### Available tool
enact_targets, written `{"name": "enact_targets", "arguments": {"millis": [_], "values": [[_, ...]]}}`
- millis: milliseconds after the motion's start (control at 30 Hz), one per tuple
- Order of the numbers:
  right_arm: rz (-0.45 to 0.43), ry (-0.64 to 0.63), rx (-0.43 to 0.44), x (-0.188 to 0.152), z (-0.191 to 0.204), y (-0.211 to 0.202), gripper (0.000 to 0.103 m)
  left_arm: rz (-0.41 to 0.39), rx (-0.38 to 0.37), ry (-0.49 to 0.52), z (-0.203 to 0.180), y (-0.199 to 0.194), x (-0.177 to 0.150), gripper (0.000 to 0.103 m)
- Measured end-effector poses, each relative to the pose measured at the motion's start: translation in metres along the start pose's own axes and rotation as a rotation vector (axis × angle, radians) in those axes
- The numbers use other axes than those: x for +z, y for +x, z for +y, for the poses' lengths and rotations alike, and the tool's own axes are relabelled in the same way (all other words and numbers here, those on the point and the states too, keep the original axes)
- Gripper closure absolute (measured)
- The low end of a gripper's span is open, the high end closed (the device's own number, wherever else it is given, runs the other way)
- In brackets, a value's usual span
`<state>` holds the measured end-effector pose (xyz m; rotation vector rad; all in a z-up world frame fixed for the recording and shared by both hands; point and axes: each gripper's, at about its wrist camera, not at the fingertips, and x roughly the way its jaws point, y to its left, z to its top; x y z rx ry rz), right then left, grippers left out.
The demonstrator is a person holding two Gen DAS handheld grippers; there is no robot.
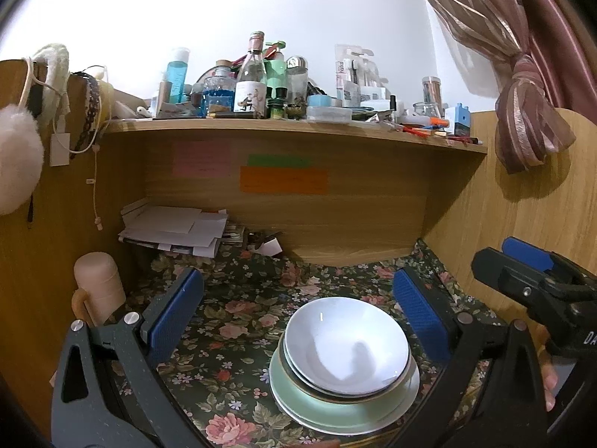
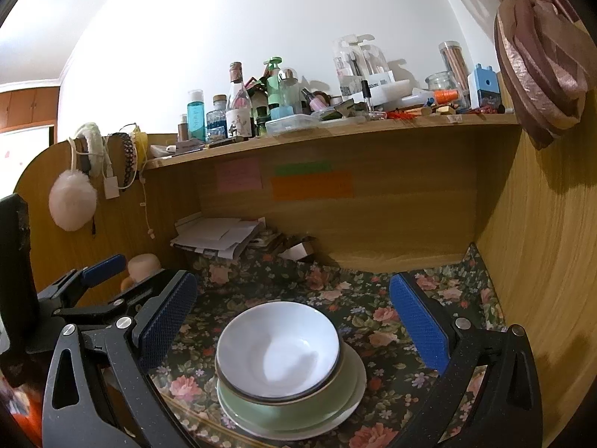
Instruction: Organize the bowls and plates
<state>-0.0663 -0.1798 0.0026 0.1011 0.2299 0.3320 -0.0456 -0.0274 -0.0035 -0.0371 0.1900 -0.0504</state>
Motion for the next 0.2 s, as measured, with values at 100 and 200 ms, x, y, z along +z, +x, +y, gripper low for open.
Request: {"name": "enact_targets", "arguments": {"millis": [100, 200], "values": [[0.006, 0.006, 0.001, -0.001, -0.0017, 0.0021, 0.0, 0.0, -0.004, 0.006, -0.0009, 0.001, -0.0001, 0.0], [0.011, 0.012, 0.001, -0.0013, -0.0038, 0.0046, 0.0, 0.004, -0.007, 0.006, -0.0007, 0.0024, -0.0001, 0.0]]}}
